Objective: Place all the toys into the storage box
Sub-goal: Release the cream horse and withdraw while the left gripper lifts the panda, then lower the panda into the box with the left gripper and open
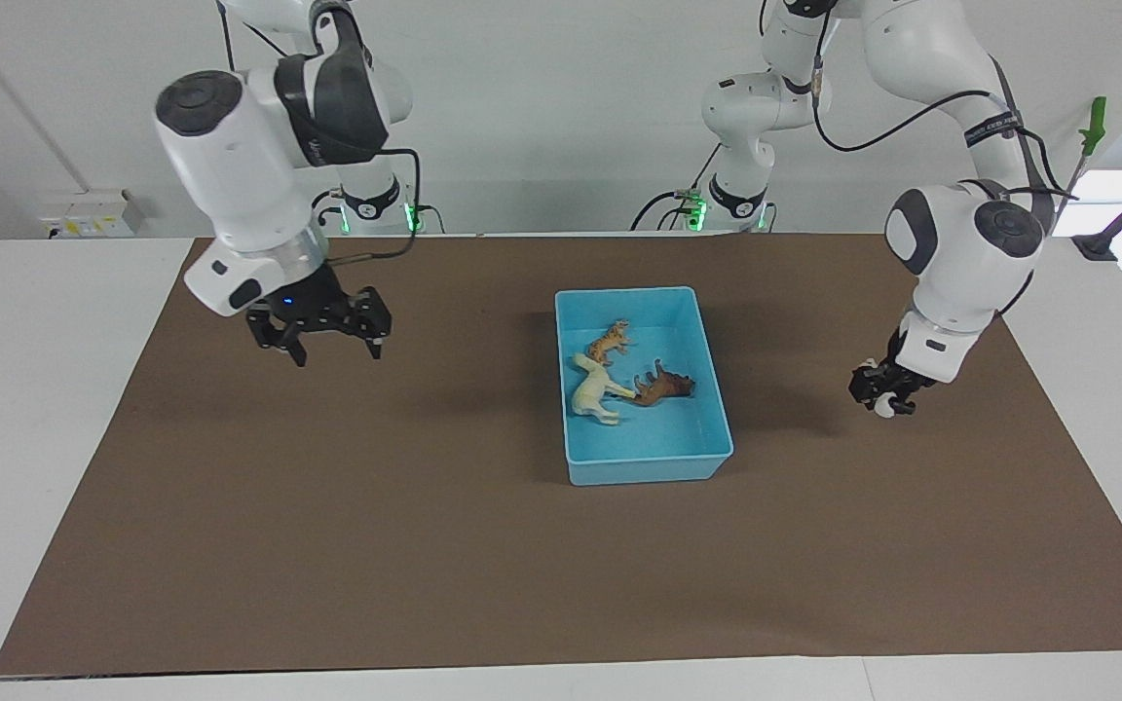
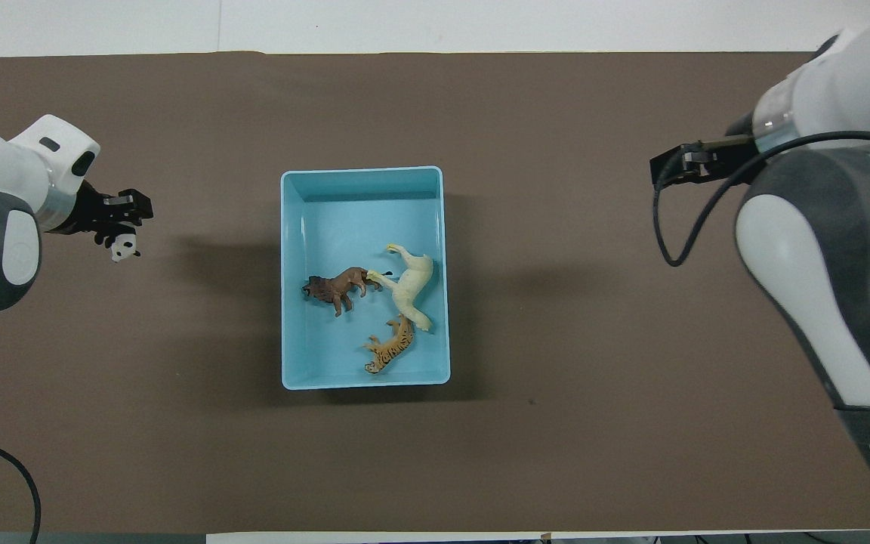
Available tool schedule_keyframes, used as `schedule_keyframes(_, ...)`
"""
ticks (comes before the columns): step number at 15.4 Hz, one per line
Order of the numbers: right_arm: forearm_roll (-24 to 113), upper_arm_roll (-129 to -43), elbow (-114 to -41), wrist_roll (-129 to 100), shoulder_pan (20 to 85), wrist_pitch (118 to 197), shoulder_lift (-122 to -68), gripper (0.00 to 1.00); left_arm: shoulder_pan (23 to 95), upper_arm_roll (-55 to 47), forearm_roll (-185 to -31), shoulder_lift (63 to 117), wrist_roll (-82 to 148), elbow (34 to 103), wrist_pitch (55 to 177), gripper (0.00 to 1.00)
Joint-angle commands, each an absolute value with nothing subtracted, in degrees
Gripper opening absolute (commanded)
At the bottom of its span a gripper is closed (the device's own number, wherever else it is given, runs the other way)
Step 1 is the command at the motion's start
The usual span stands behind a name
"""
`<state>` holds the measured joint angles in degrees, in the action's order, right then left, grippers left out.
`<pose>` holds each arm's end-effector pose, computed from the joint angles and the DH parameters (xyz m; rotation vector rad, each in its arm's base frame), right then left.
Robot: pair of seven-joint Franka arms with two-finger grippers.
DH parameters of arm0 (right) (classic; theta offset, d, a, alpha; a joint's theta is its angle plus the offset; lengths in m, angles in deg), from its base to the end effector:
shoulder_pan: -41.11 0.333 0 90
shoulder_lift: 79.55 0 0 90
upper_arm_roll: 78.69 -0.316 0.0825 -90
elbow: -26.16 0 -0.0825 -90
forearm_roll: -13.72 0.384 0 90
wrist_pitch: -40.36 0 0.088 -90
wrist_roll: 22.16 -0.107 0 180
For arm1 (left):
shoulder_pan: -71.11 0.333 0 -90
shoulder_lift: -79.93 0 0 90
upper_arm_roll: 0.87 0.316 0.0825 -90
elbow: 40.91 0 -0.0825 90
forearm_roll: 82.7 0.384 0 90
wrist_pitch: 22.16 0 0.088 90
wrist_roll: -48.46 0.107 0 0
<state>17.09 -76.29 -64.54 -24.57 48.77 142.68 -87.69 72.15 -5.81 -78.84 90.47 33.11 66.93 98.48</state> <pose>0.6097 0.0628 0.5554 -3.0839 -0.0610 -0.0883 0.6071 -0.0360 0.4156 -3.0942 -0.2612 -0.0729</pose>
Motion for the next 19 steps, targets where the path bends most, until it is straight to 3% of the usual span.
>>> schedule_keyframes(1, 17.06, -77.02, -67.35, -22.51, 44.73, 140.30, -83.60, 1.00, 63.67, -5.08, -78.82, 89.33, 18.10, 66.05, 95.35, 0.10)
schedule_keyframes(6, 16.97, -77.02, -71.13, -22.77, 41.11, 137.83, -79.29, 1.00, 53.90, -5.17, -83.65, 88.02, 4.97, 69.11, 96.83, 0.12)
schedule_keyframes(10, 16.44, -77.02, -70.34, -22.34, 39.53, 137.31, -79.64, 1.00, 47.66, -5.17, -84.63, 86.61, -1.10, 73.51, 102.88, 0.16)
schedule_keyframes(11, 16.44, -77.02, -70.51, -22.42, 39.53, 136.87, -79.55, 1.00, 46.60, -5.17, -84.63, 86.17, -2.07, 75.00, 105.08, 0.28)
schedule_keyframes(12, 16.44, -77.02, -70.34, -22.34, 39.44, 136.60, -79.55, 1.00, 46.50, -5.17, -84.63, 85.91, -2.43, 75.54, 105.54, 0.58)
schedule_keyframes(13, 16.44, -77.02, -70.17, -22.34, 39.35, 135.99, -79.55, 1.00, 46.50, -5.17, -84.63, 85.90, -2.52, 75.28, 105.11, 0.95)
schedule_keyframes(14, 16.44, -77.02, -70.17, -22.34, 39.44, 135.64, -79.29, 1.00, 46.50, -5.17, -84.63, 85.99, -2.60, 75.02, 104.84, 1.00)
schedule_keyframes(19, 16.44, -77.02, -65.68, -22.25, 39.09, 131.33, -80.26, 1.00, 48.86, -4.38, -84.63, 83.54, -1.29, 73.17, 100.38, 1.00)
